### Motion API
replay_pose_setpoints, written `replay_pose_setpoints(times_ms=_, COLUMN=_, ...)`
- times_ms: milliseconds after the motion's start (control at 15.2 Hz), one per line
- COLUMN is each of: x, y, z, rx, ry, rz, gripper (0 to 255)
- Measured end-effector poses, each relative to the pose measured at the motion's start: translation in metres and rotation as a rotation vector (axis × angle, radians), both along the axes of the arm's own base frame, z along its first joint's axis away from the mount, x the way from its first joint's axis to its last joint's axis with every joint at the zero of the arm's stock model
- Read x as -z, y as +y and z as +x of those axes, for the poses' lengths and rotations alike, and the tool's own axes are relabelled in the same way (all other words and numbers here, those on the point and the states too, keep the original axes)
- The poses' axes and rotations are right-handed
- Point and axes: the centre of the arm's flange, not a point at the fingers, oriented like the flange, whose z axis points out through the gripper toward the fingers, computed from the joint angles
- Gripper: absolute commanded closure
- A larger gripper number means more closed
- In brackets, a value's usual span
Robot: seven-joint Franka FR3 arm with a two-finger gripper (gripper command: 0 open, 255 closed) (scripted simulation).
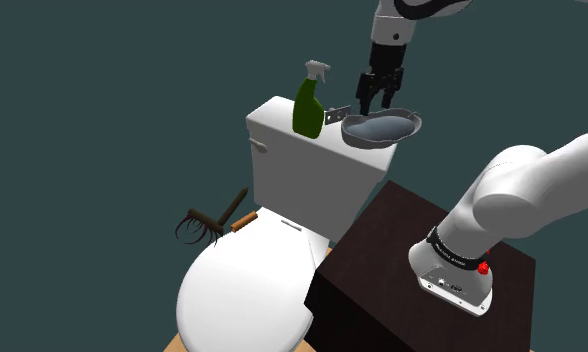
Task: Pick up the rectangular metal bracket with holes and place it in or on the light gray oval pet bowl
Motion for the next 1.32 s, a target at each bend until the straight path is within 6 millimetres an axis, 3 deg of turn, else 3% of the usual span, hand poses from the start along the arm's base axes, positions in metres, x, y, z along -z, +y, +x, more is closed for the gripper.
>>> replay_pose_setpoints(times_ms=1320, x=0.110, y=-0.144, z=0.167, rx=0.094, ry=-0.125, rz=-0.066, gripper=0)
